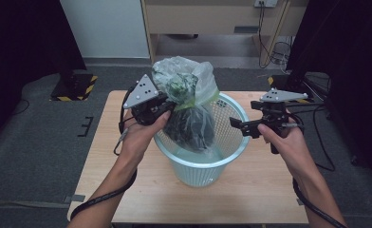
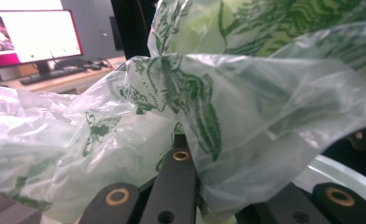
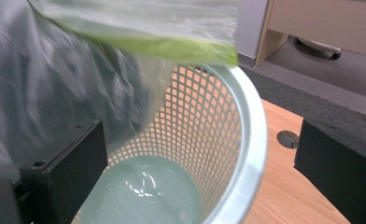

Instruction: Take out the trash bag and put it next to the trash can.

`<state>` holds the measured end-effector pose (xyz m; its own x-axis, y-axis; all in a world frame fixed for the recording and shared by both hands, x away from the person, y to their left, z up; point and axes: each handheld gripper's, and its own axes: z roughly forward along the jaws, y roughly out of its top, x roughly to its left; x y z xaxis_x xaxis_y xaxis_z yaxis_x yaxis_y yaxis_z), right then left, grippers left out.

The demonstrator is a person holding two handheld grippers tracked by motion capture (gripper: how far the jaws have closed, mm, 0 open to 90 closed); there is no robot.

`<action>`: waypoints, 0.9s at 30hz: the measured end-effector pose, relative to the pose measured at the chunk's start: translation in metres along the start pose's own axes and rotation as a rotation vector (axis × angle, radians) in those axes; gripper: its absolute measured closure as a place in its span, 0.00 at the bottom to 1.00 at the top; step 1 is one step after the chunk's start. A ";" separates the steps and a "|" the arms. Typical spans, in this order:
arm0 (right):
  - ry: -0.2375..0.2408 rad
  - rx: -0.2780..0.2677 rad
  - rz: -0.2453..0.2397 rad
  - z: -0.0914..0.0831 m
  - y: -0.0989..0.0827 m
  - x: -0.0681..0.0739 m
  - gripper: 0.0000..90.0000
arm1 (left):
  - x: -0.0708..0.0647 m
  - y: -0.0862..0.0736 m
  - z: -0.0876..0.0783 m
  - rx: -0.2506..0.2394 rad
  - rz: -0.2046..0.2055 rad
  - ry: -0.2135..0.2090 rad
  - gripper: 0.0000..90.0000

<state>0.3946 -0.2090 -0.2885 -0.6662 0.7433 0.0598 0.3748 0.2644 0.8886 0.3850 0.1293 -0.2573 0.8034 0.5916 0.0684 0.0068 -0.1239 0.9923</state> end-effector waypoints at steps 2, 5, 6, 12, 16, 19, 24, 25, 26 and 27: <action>-0.003 -0.006 0.007 -0.002 -0.001 -0.003 0.03 | 0.002 0.005 -0.004 -0.008 -0.007 0.012 0.98; -0.007 -0.011 0.020 -0.004 -0.002 -0.006 0.03 | 0.007 0.013 -0.009 -0.036 0.002 0.032 0.98; -0.010 -0.009 0.020 -0.005 -0.003 -0.008 0.03 | 0.008 0.015 -0.011 -0.044 0.006 0.034 0.98; -0.021 -0.015 0.041 -0.009 -0.006 -0.015 0.03 | 0.015 0.025 -0.020 -0.052 0.029 0.074 0.98; -0.028 -0.014 0.050 -0.010 -0.010 -0.020 0.03 | 0.019 0.025 -0.026 -0.062 0.031 0.089 0.98; -0.031 -0.014 0.064 -0.010 -0.013 -0.024 0.03 | 0.023 0.025 -0.031 -0.071 0.034 0.103 0.98; -0.042 -0.013 0.077 -0.012 -0.019 -0.029 0.03 | 0.030 0.025 -0.042 -0.112 0.034 0.129 0.98; -0.044 -0.014 0.079 -0.013 -0.021 -0.030 0.03 | 0.031 0.024 -0.044 -0.113 0.037 0.137 0.98; -0.046 -0.014 0.082 -0.014 -0.022 -0.031 0.03 | 0.031 0.024 -0.047 -0.117 0.041 0.151 0.98; -0.048 -0.014 0.082 -0.014 -0.023 -0.032 0.03 | 0.032 0.023 -0.050 -0.124 0.038 0.161 0.98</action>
<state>0.3984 -0.2479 -0.3041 -0.6018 0.7909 0.1111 0.4175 0.1930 0.8879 0.3814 0.1856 -0.2271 0.6957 0.7097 0.1114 -0.1026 -0.0554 0.9932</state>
